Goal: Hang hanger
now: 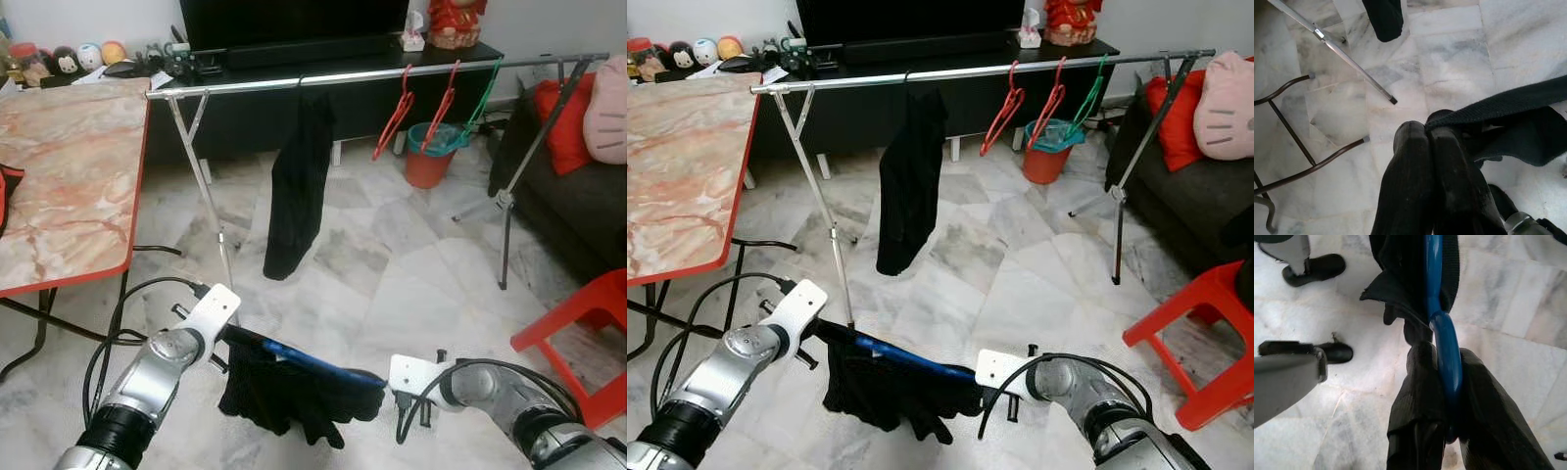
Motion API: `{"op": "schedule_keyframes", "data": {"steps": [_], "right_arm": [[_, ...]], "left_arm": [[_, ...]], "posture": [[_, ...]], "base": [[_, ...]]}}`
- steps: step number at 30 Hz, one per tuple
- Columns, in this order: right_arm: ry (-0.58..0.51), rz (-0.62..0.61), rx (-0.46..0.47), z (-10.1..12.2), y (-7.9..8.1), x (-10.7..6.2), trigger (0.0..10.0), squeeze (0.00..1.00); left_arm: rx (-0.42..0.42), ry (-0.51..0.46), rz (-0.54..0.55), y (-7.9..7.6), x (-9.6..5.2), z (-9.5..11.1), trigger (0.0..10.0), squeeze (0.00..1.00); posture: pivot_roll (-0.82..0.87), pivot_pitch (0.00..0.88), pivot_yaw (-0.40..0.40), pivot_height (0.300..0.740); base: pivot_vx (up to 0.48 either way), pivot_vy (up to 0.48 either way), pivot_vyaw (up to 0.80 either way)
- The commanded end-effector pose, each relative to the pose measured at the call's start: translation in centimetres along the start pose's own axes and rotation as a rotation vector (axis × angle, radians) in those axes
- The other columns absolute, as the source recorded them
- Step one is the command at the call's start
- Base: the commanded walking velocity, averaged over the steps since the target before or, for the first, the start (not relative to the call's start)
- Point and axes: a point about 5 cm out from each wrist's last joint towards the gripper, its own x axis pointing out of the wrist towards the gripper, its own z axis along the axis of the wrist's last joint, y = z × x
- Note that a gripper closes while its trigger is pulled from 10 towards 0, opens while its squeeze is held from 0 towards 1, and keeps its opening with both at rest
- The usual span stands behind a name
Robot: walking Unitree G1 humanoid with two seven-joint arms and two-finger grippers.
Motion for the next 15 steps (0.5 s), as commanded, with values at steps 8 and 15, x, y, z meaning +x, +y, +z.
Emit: {"op": "schedule_keyframes", "data": {"steps": [8, 15], "right_arm": [[0.036, 0.002, -0.002, -0.6, 0.2, -0.1, 0.0, 0.00], [0.052, -0.025, 0.006, -0.8, 0.0, -0.2, 0.0, 0.00]], "left_arm": [[0.023, -0.079, 0.018, 1.2, -0.8, 2.8, 10.0, 0.00], [0.026, -0.072, 0.015, 1.1, -0.8, 2.7, 10.0, 0.00]], "posture": [[0.02, 0.000, -0.016, 0.740], [0.02, 0.000, -0.016, 0.740]], "base": [[0.000, 0.000, 0.00], [0.000, 0.000, 0.00]]}}
